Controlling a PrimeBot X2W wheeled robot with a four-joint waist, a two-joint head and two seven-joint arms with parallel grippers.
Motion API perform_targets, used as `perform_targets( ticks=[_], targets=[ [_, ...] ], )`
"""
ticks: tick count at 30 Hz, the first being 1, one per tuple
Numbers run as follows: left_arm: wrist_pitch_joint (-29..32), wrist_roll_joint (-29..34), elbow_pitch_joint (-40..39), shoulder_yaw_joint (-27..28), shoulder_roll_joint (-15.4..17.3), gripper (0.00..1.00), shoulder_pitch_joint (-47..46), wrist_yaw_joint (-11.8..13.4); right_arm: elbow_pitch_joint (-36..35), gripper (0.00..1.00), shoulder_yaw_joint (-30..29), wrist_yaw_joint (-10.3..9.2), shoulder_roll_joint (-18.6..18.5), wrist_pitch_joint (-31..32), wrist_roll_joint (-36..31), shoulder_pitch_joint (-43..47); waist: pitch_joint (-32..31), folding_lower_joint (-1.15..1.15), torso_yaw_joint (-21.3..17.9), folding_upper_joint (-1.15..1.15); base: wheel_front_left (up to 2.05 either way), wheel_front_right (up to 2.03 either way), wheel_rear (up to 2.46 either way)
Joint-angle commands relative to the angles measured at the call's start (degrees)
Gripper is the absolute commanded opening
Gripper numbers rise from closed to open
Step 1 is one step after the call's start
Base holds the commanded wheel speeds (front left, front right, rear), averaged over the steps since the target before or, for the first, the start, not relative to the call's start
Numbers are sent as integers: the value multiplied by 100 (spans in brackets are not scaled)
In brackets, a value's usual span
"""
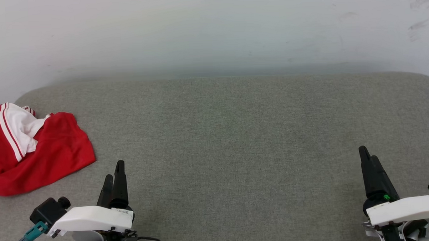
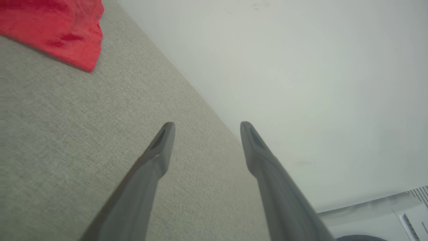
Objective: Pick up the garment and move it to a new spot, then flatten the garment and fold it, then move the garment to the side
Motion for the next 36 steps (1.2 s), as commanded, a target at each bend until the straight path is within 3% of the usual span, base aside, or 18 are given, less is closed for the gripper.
perform_targets(
  ticks=[1,36],
  targets=[
    [-61,229,-119,-28,15,100,-29,41,-124,100,20,1,-3,-65,-227,-8,-2,0,1,0,0,0,0],
    [-668,2781,-359,-346,20,100,130,267,-267,100,99,0,0,-676,-2712,156,24,0,21,0,0,0,0]
  ],
)
